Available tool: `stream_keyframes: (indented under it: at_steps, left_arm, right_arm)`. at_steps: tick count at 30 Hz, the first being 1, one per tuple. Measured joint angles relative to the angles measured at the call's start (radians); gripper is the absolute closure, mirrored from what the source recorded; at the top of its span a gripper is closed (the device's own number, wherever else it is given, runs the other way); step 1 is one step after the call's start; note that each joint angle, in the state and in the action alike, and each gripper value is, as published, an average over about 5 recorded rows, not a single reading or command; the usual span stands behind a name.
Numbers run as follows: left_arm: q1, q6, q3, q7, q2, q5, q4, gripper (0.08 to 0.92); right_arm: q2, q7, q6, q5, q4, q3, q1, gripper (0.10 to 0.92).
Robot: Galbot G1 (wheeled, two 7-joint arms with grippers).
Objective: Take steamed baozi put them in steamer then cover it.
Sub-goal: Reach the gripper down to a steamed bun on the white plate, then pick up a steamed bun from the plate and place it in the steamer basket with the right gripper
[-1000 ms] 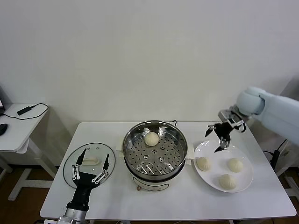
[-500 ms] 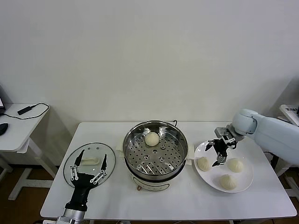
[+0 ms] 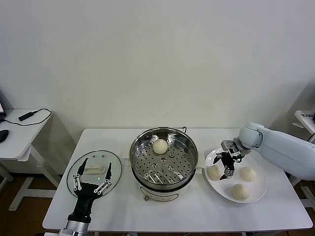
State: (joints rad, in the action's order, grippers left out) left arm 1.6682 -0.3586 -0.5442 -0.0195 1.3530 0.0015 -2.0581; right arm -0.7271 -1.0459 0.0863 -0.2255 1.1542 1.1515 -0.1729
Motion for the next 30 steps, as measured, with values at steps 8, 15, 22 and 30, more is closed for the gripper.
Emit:
stream_keyframes:
  at_steps: [8,15,22,30]
  left_arm:
    - [-0.001,-0.001,0.0,0.0,0.0,-0.001,-0.001,0.177]
    - [-0.007,0.001,0.001,0.0,-0.004,-0.003,-0.004,0.177]
    - [-0.016,0.004,0.009,-0.001,-0.01,-0.009,-0.014,0.177]
    - [-0.025,0.005,0.023,-0.002,-0.016,-0.011,-0.025,0.177]
  right_arm:
    - [0.0,-0.002,0.002,0.009,0.005,-0.002,-0.003,0.328]
    - [0.024,-0.03,0.004,0.009,0.035,0.014,-0.049,0.368]
    - [0.037,-0.082,0.003,-0.022,0.073,0.082,-0.184,0.404]
    - [-0.009,-0.163,0.007,-0.112,0.121,0.224,-0.447,0.404]
